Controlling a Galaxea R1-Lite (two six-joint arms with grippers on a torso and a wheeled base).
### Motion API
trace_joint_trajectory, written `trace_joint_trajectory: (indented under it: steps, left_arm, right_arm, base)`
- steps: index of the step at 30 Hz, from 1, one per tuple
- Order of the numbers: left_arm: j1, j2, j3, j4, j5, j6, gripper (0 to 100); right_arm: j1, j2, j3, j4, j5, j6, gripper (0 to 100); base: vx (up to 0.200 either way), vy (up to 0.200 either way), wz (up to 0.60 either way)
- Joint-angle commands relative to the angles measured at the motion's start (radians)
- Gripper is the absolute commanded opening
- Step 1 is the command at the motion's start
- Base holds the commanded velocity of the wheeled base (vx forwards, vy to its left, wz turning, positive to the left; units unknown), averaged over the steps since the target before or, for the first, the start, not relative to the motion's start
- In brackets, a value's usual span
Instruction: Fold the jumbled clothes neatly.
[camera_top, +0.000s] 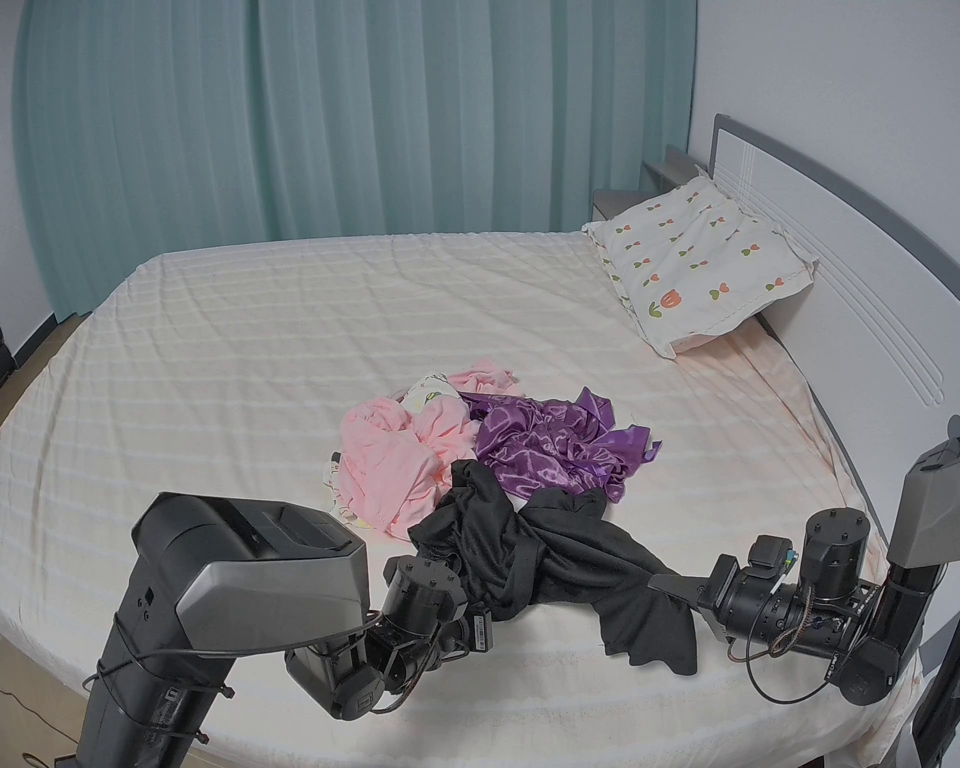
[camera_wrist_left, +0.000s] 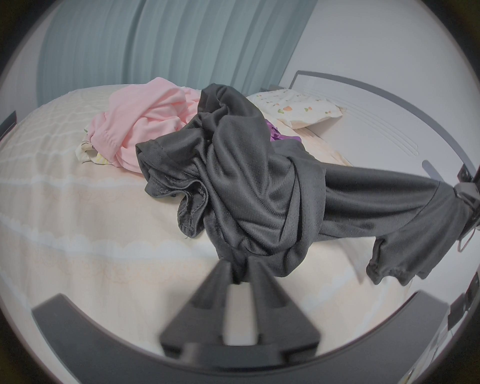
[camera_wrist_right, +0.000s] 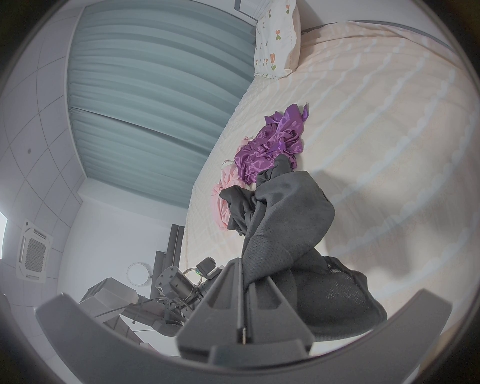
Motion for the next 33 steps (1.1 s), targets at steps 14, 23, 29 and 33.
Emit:
trace_joint_trajectory:
  steps: [14,23,29,33]
  left_arm:
    - [0.016,-0.525,0.239,-0.052,0.081,-0.100,0]
    - [0.047,-0.856,0.254,-0.043,0.155,-0.093,0]
    - [0.117,-0.982,0.323,-0.045,0.158,-0.090,0]
    - [0.151,-0.971,0.467,-0.055,0.150,-0.110,0]
  right_arm:
    - [-0.027,-0.251,-0.112,-0.012,-0.007,0.012,0]
    - [-0.057,-0.452,-0.269,-0.010,-0.004,-0.001,0]
    - [-0.060,-0.536,-0.232,-0.010,-0.002,0.000,0]
    - [-0.060,-0.455,-0.144,-0.010,0.031,0.002,0]
  base:
    - [0.000,0.000,0.00]
    - [0.000,0.000,0.00]
    - [0.000,0.000,0.00]
    - [0.000,0.000,0.00]
